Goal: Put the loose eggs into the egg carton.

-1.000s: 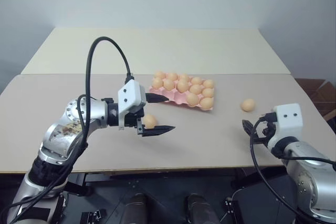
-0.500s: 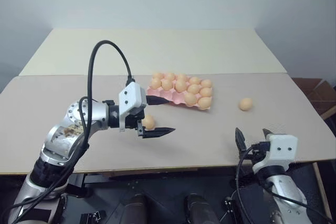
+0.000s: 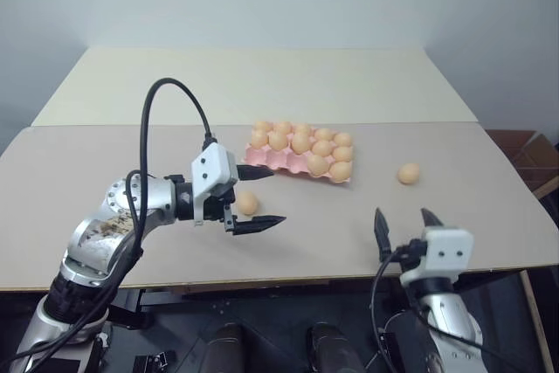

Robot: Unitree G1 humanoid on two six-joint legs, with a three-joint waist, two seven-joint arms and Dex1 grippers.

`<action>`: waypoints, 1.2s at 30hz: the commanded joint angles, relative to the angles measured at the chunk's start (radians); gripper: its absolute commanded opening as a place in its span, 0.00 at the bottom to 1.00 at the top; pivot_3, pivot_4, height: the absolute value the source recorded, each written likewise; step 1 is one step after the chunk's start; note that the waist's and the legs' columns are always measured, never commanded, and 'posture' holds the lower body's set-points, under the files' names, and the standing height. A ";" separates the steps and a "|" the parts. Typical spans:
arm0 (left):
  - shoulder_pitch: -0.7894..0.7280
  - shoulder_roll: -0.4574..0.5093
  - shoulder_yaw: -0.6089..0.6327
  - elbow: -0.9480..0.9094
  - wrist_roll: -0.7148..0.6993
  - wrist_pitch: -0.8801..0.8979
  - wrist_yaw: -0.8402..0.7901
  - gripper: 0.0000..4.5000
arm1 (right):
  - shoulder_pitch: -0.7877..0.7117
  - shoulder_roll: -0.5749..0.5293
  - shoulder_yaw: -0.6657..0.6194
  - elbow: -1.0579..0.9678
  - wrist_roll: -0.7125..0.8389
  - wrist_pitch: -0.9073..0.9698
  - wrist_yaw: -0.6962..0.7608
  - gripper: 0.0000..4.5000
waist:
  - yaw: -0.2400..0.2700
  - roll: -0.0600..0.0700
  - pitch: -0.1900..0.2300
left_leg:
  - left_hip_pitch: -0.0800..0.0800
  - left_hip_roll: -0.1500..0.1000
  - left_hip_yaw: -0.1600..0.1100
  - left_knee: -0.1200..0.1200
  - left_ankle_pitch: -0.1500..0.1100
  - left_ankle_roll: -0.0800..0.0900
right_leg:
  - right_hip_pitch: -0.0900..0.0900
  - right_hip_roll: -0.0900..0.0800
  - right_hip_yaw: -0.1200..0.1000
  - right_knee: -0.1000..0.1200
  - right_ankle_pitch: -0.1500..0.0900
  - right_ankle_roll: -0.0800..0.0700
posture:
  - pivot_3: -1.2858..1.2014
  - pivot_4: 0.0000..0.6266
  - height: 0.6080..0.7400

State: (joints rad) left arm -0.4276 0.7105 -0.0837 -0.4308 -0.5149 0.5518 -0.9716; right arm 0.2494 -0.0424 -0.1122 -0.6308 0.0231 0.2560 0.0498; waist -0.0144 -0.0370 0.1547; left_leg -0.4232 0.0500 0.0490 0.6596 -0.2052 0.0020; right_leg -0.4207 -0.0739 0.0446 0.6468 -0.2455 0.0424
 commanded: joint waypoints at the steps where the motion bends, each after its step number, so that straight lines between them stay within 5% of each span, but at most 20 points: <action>1: -0.032 -0.003 0.004 -0.019 -0.007 -0.004 -0.004 1.00 | -0.118 0.002 -0.059 -0.040 0.002 0.164 -0.075 1.00 | 0.001 0.000 0.000 | 0.000 0.000 0.000 0.000 0.000 0.000 | 0.000 0.000 0.000 0.000 0.000 0.000 | 0.52 0.24 1.00; 11: -0.126 -0.038 -0.056 0.036 0.015 -0.012 -0.032 1.00 | -0.612 -0.098 -0.171 0.174 -0.050 0.664 -0.209 1.00 | -0.003 0.000 0.000 | 0.000 -0.001 0.000 0.000 0.000 0.000 | 0.000 0.000 0.000 0.000 0.001 0.001 | 0.52 0.24 1.00; 16: -0.176 -0.061 -0.086 0.074 0.035 -0.017 -0.037 1.00 | -0.802 -0.144 -0.248 0.373 -0.017 0.768 -0.205 1.00 | -0.001 0.000 0.000 | -0.002 -0.001 0.000 0.000 0.000 0.000 | -0.001 0.001 0.000 0.000 0.001 0.001 | 0.52 0.24 1.00; 27: -0.181 -0.069 -0.092 0.087 0.061 -0.028 -0.053 1.00 | -0.937 -0.180 -0.258 0.684 -0.013 0.695 -0.221 1.00 | -0.007 0.000 0.000 | -0.003 -0.001 0.000 -0.001 0.000 0.001 | -0.001 0.001 0.000 0.000 0.000 0.001 | 0.52 0.24 1.00; 36: -0.167 -0.065 -0.080 0.080 0.065 -0.027 -0.052 1.00 | -0.932 -0.162 -0.253 0.641 0.006 0.699 -0.219 1.00 | -0.008 0.000 0.000 | -0.003 -0.001 0.000 -0.001 0.000 0.001 | -0.002 0.001 0.000 0.000 0.000 0.001 | 0.52 0.24 1.00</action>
State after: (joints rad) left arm -0.5917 0.6389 -0.1869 -0.3319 -0.4507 0.5419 -1.0220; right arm -0.6710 -0.2015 -0.3637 0.0782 0.0229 0.9627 -0.1588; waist -0.0224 -0.0366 0.1549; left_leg -0.4258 0.0489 0.0485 0.6589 -0.2053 0.0026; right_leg -0.4222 -0.0734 0.0448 0.6470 -0.2451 0.0434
